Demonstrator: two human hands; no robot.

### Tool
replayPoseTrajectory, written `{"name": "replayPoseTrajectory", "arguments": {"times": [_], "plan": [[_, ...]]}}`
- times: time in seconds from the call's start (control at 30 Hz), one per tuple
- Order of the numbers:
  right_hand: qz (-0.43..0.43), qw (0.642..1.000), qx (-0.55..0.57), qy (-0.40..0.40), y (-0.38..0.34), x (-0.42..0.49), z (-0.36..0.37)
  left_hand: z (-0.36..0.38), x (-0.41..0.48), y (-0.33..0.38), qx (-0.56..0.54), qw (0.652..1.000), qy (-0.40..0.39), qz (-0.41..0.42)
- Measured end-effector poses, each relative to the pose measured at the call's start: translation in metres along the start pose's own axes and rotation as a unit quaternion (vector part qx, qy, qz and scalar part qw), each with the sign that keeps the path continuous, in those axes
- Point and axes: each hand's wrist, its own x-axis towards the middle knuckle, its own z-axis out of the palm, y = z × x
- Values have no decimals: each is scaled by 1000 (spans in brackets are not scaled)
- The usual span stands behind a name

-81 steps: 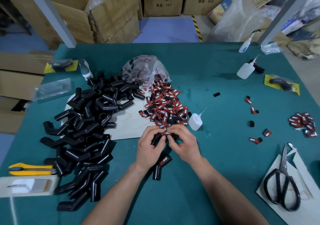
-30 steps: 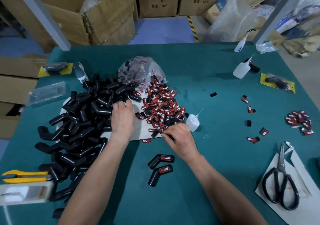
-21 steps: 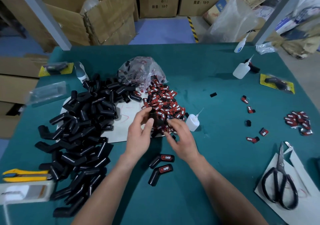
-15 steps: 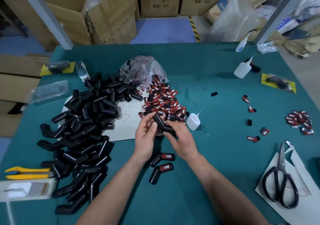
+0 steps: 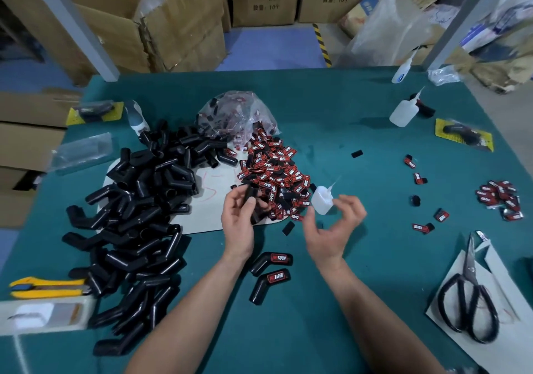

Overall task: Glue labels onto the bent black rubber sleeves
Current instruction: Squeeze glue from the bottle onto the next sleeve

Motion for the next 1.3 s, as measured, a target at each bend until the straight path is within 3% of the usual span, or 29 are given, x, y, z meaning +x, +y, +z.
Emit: {"name": "replayPoseTrajectory", "arguments": {"times": [0.1, 0.17, 0.43, 0.57, 0.73, 0.87, 0.93, 1.0, 1.13, 1.3], "plan": [[223, 971, -16, -85, 1, 12, 6, -2, 0, -4, 52, 998, 21, -1], [286, 949, -20, -134, 5, 18, 8, 1, 0, -5, 100, 995, 22, 4], [228, 954, 15, -192, -3, 7, 9, 5, 13, -10, 209, 977, -20, 44], [324, 910, 155, -208, -10, 4, 11, 3, 18, -8, 232, 970, -19, 66], [334, 913, 154, -176, -7, 26, 15, 3, 20, -12, 189, 981, 0, 31], [355, 902, 186, -162, -1, 42, 23, 1, 19, -12, 201, 978, 16, 56], [412, 875, 230, -106, 4, 43, 23, 1, 20, -12, 185, 981, 19, 51], [462, 827, 313, -65, 10, 46, 19, 1, 18, -10, 164, 985, 29, 38], [501, 740, 445, -65, 23, 49, 13, -1, 18, -12, 171, 984, 25, 42], [525, 701, 478, -64, 23, 49, 18, 2, 19, -10, 166, 985, 34, 41]]}}
